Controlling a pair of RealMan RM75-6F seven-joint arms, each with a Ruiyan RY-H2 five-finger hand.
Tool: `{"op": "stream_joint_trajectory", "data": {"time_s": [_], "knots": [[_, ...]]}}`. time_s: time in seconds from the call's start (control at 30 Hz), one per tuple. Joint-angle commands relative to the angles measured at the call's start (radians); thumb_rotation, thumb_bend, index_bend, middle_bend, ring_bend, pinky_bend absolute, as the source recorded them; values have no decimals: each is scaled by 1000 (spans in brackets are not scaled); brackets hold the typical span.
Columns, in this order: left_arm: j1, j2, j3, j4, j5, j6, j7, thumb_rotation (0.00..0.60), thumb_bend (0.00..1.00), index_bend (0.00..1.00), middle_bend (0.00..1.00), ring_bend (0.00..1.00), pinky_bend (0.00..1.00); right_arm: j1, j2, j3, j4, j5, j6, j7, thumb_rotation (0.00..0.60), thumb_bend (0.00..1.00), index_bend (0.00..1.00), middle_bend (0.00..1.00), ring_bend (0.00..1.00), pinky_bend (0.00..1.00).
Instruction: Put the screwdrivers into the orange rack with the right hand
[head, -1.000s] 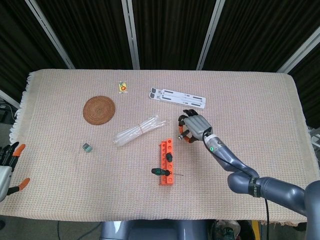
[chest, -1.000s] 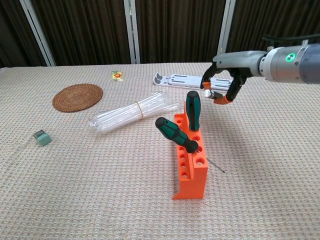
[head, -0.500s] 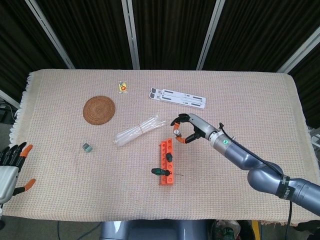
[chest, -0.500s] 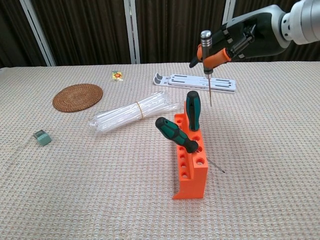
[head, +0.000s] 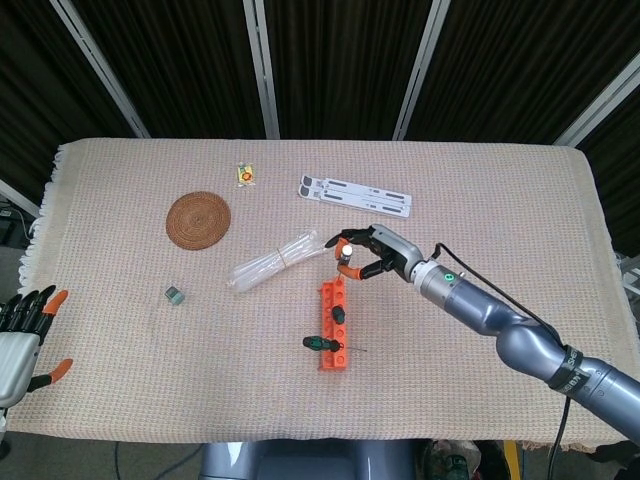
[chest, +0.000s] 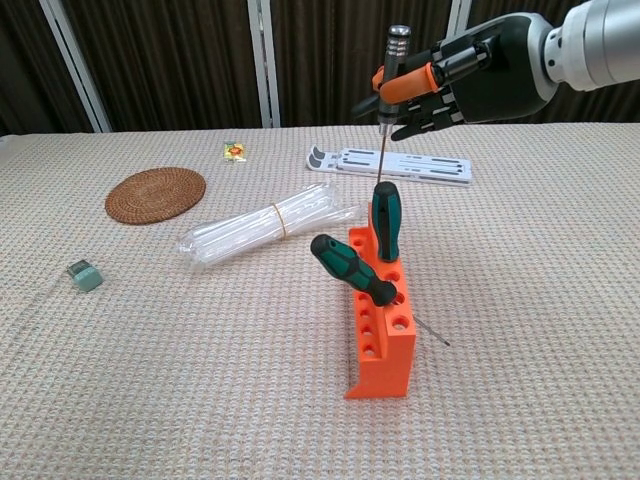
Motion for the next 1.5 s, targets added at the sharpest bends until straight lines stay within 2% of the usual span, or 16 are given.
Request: {"op": "stream_joint_trajectory", "data": {"time_s": [0.03,0.4,0.8,1.5], "knots": [[1,1,1,-1,-3,0,0,600,207,0,0,0,0,-19,-33,36,27,15,-38,-18,600,434,692,261,0,0],[3,4,-1,-4,-1,8,0,600,209,0,0,0,0,-45,-66,89,71,44,-107,-102,600,433,695,263,0,0],[7,9,-1,-16,-2,16,11,600,208,0,0,0,0,-50,-82,109,114,89,-133,-170,600,434,696,265,0,0],[16,14,5,-19,0,23,9,600,209,0,0,0,0,-48,-174,48,156,85,-95,-279,600,428,673,265,0,0]]}}
